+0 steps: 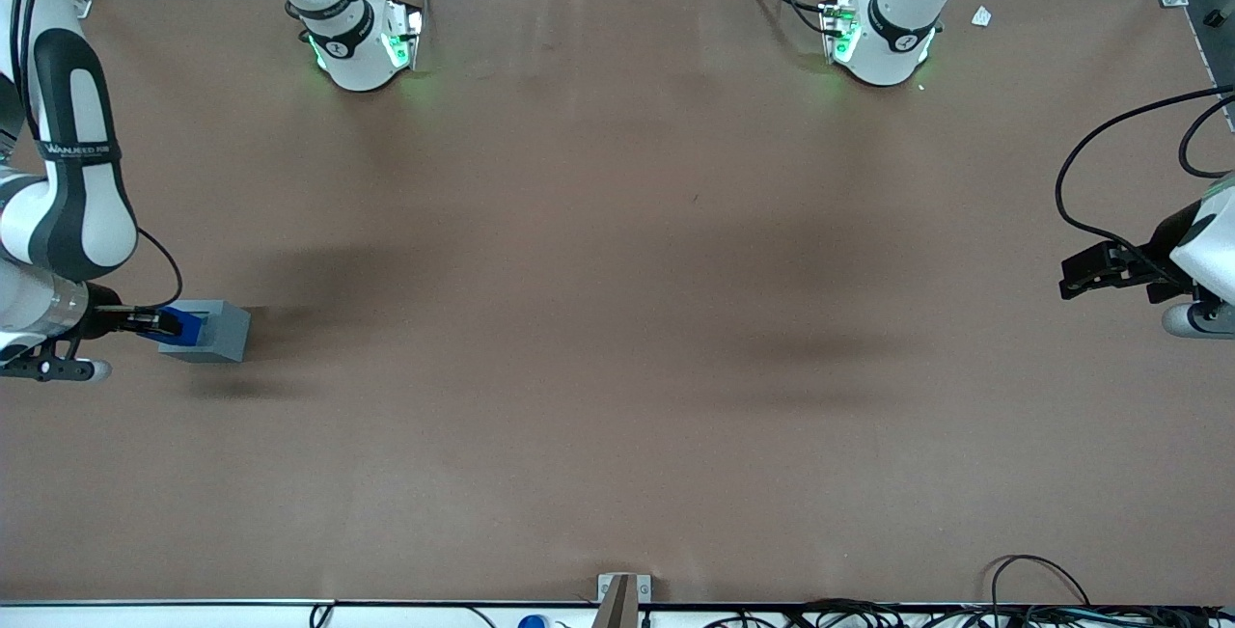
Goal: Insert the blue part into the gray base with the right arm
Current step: 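Lower the blue block into the gray base's opening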
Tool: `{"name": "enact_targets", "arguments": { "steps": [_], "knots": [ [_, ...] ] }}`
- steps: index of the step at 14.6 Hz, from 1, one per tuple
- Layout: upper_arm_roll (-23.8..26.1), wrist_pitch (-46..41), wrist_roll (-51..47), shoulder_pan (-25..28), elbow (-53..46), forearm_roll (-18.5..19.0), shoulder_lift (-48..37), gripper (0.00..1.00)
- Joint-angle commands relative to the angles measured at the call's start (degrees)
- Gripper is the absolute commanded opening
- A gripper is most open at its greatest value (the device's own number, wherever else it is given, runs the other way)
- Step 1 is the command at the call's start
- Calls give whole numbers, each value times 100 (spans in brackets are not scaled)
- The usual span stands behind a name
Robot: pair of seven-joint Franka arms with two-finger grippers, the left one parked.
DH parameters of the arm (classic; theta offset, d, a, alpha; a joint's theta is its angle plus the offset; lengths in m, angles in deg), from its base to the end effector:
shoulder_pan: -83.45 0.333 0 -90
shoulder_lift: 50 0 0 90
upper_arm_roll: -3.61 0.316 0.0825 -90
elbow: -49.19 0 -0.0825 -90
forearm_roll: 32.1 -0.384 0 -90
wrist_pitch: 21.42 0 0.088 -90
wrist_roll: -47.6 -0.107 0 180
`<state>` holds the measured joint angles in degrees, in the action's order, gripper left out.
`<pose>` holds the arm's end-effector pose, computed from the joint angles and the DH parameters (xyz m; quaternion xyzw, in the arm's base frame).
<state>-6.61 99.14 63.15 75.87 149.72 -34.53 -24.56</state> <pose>0.6196 -0.1869 0.3133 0.9985 -0.0244 -0.0476 0.0074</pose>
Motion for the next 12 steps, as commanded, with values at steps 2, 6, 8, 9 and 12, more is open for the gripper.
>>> {"name": "enact_targets", "arguments": {
  "steps": [2, 6, 8, 9, 12],
  "knots": [
    [81, -15, 168, -103, 46, 15, -30, 3],
    [90, 161, 168, -32, 415, 14, -241, 2],
    [90, 195, 168, -32, 511, 14, -259, 2],
    [90, 187, 168, -41, 520, 14, -276, 2],
    [90, 222, 168, -41, 520, 23, -268, 2]
  ]
}}
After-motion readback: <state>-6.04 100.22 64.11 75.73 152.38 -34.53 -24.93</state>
